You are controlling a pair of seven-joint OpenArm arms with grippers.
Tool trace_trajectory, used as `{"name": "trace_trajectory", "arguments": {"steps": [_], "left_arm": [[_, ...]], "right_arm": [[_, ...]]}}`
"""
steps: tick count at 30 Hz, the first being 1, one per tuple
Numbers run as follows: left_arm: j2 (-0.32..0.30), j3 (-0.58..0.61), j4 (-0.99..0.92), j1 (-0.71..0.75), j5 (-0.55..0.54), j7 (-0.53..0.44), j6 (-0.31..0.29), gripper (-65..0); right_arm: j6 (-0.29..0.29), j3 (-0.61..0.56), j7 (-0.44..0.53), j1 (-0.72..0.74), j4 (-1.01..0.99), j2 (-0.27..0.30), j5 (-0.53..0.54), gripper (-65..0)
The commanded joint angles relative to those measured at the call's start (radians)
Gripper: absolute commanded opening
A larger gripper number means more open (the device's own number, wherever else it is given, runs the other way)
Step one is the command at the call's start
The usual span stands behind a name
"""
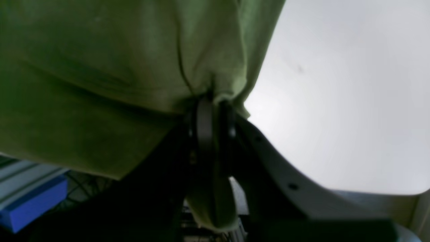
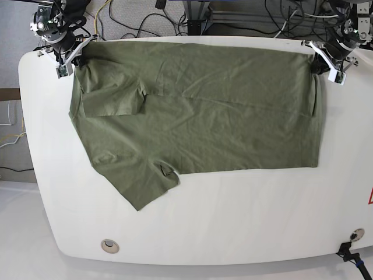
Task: Fold the T-shirt properly
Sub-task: 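Grasp the shirt edges and drag it toward the robot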
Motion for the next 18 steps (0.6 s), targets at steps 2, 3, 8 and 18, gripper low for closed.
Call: {"name": "trace_trajectory", "arguments": {"steps": [2, 3, 8, 18], "left_arm": [[-0.015, -0.007, 0.034, 0.027, -0.001, 0.005, -0.002, -65.0], [-0.015, -0.007, 0.041, 0.036, -0.001, 0.005, -0.002, -65.0], [-0.015, -0.008, 0.047, 0.056, -0.002, 0.005, -0.002, -65.0], [-0.019, -0.091, 0.047, 0.104, -0.001, 0.005, -0.003, -65.0]], "right_arm": [[0.003, 0.007, 0.005, -0.013, 0.023, 0.005, 0.0, -65.0], [0.003, 0.01, 0.005, -0.013, 0.023, -0.009, 0.0, -65.0], [0.003, 0.01, 0.004, -0.04, 0.049, -0.02, 0.0, -65.0], [0.003, 0.01, 0.004, -0.034, 0.051, -0.021, -0.005, -65.0]]}}
